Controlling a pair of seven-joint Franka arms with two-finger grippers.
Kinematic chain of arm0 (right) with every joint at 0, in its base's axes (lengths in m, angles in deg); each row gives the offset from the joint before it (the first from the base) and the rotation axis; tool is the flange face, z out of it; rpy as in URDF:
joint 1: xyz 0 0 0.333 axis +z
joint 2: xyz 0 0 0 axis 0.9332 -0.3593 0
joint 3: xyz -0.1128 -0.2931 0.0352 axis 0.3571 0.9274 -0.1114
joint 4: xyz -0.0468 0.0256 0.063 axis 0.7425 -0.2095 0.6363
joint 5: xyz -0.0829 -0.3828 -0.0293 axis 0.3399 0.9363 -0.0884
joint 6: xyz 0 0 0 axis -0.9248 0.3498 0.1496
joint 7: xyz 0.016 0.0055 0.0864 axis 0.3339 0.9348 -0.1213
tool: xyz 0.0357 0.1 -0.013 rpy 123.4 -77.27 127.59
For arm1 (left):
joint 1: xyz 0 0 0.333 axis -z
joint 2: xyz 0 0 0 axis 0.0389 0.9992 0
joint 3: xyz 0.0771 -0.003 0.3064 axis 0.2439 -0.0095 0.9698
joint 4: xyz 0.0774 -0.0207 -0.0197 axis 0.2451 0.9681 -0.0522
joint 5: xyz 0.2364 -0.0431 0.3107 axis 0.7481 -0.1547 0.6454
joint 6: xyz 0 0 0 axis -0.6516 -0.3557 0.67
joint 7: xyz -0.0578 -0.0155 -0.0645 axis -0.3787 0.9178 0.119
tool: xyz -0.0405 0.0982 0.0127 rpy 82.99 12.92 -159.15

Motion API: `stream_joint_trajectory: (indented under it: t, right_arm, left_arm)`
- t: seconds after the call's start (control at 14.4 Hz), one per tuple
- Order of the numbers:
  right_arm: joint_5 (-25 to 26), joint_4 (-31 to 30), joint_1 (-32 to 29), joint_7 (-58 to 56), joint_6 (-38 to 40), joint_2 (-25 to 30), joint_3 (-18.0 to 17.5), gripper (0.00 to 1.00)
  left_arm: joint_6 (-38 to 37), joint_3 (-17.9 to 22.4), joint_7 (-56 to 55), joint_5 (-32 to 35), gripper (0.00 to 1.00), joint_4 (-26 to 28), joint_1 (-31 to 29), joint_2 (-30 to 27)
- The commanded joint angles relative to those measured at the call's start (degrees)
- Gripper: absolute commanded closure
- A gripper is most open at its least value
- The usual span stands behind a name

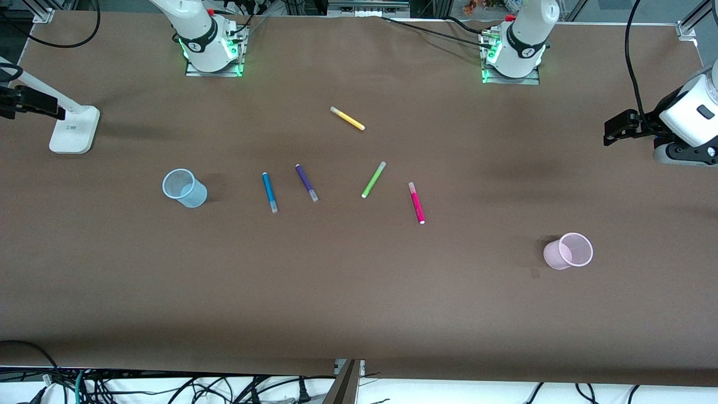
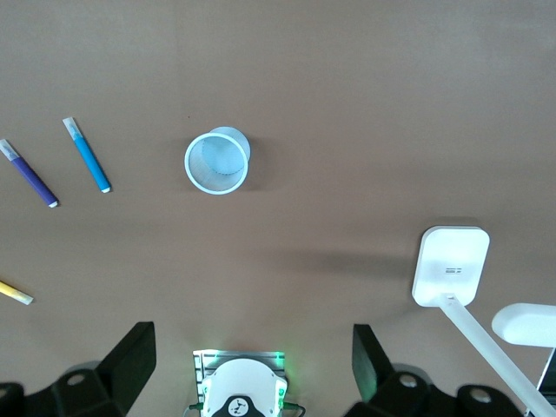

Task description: Place pink and blue markers in matching cups

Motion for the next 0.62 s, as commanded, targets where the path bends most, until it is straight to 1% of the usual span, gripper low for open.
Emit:
stream_joint_trajectory:
  t: [0.0,0.14,0.35,0.55]
  right_arm:
    - [-0.76,1.03,1.10,0.33,0.22,-2.64,-0.33,0.00]
    - [-1.82,0.77,3.29,0.15,-0.04,-3.95,-0.33,0.00]
    - [-1.91,0.85,7.24,0.32,-0.92,-6.59,-0.33,0.00]
    - [-2.00,0.59,10.50,0.50,-2.85,-7.82,-0.33,0.00]
  left_arm:
    - [-1.19,-0.26,1.24,0.50,0.00,-1.21,-0.25,0.31]
    - [-1.19,-0.26,1.24,0.50,0.00,-1.21,-0.25,0.31]
    - [-1.19,-0.26,1.24,0.50,0.00,-1.21,-0.25,0.39]
    - [-1.19,-0.26,1.24,0.41,0.00,-1.21,-0.25,0.39]
